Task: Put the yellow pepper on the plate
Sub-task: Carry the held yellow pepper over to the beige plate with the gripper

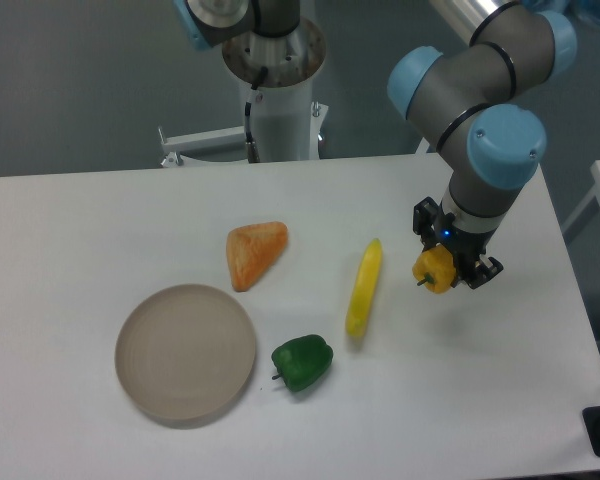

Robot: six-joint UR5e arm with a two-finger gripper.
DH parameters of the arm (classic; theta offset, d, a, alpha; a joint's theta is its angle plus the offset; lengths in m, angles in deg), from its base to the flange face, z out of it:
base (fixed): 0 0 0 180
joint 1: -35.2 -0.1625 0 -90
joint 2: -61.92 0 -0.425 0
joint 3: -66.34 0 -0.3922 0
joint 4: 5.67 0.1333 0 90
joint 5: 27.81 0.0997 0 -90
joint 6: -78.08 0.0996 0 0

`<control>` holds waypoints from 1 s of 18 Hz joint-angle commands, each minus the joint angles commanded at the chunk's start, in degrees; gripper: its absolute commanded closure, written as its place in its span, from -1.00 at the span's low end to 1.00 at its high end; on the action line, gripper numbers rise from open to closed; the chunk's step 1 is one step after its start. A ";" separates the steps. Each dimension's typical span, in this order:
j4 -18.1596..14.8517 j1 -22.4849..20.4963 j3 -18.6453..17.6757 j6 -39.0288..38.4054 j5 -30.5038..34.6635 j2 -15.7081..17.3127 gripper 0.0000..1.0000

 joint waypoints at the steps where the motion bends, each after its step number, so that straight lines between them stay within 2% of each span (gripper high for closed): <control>1: 0.09 0.00 0.00 -0.09 0.09 -0.09 -0.26; 7: 0.00 1.13 0.00 -1.14 0.00 -0.09 -0.26; 12: -0.26 8.24 -3.51 -7.97 -1.92 4.30 -0.25; 15: -0.09 13.52 -3.69 -15.89 -4.65 4.48 -0.25; 18: 0.78 17.04 -3.96 -22.30 -6.85 4.48 -0.24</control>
